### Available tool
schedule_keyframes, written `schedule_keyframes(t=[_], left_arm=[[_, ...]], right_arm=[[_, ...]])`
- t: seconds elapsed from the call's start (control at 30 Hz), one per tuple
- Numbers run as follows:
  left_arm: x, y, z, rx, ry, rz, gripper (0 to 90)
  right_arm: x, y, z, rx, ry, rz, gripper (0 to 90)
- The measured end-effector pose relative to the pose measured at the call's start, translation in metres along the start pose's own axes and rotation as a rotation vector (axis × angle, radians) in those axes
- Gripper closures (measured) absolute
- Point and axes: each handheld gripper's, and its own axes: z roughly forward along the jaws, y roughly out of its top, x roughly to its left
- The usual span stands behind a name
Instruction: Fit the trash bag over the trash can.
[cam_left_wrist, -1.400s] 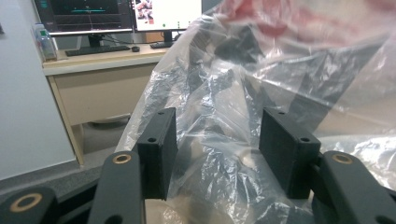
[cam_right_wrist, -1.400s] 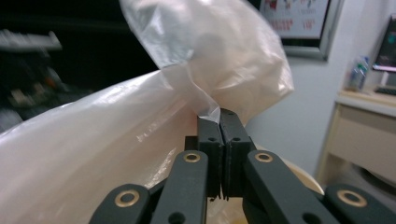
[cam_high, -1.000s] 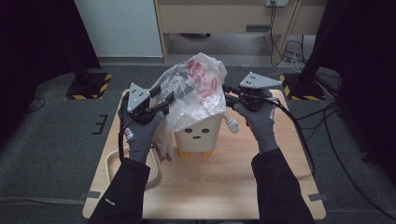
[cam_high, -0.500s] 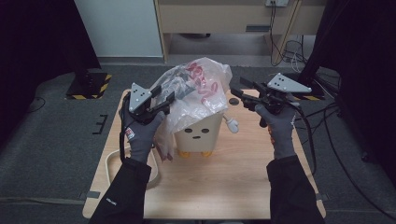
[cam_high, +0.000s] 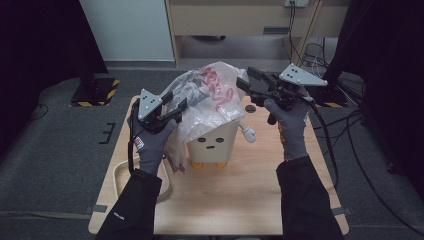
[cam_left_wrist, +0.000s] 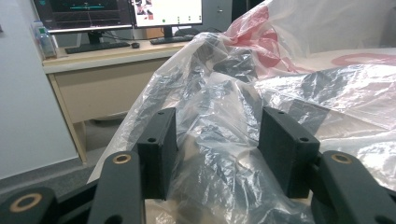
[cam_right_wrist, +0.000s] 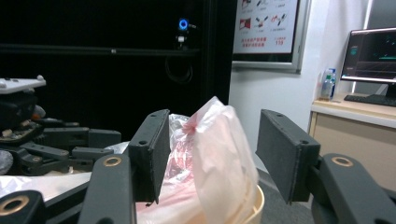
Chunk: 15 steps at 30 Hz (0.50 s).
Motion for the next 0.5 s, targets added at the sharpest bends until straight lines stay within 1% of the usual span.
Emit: schedule_keyframes(t=[0.03, 0.13, 0.17, 0.2, 0.23, 0.3, 0.37, 0.5], left_arm=[[0.0, 0.0, 0.0, -0.001, 0.0, 0.002, 46.3], [0.0, 0.0, 0.0, -0.001, -0.002, 0.001, 46.3], [0.0, 0.0, -0.001, -0.002, -0.003, 0.0, 46.2], [0.0, 0.0, -0.001, -0.002, -0.003, 0.001, 46.1], [0.0, 0.0, -0.001, -0.002, -0.004, -0.001, 46.1], [0.0, 0.0, -0.001, -0.003, -0.003, 0.0, 46.1], [0.0, 0.0, -0.001, -0.004, -0.004, -0.001, 46.2], [0.0, 0.0, -0.001, -0.003, -0.005, 0.0, 46.1]], right_arm=[[0.001, 0.0, 0.003, 0.003, -0.003, -0.004, 48.9], [0.004, 0.001, 0.009, 0.008, 0.011, -0.017, 69.2], [0.005, 0.002, 0.011, 0.022, 0.021, -0.016, 74.0], [0.006, 0.001, 0.012, 0.029, 0.022, -0.026, 78.8], [0.007, 0.0, 0.013, 0.033, 0.025, -0.021, 82.4], [0.008, -0.003, 0.016, 0.056, 0.034, -0.021, 86.2], [0.01, -0.008, 0.02, 0.092, 0.045, -0.031, 87.2], [0.015, -0.018, 0.03, 0.149, 0.083, -0.033, 87.5]])
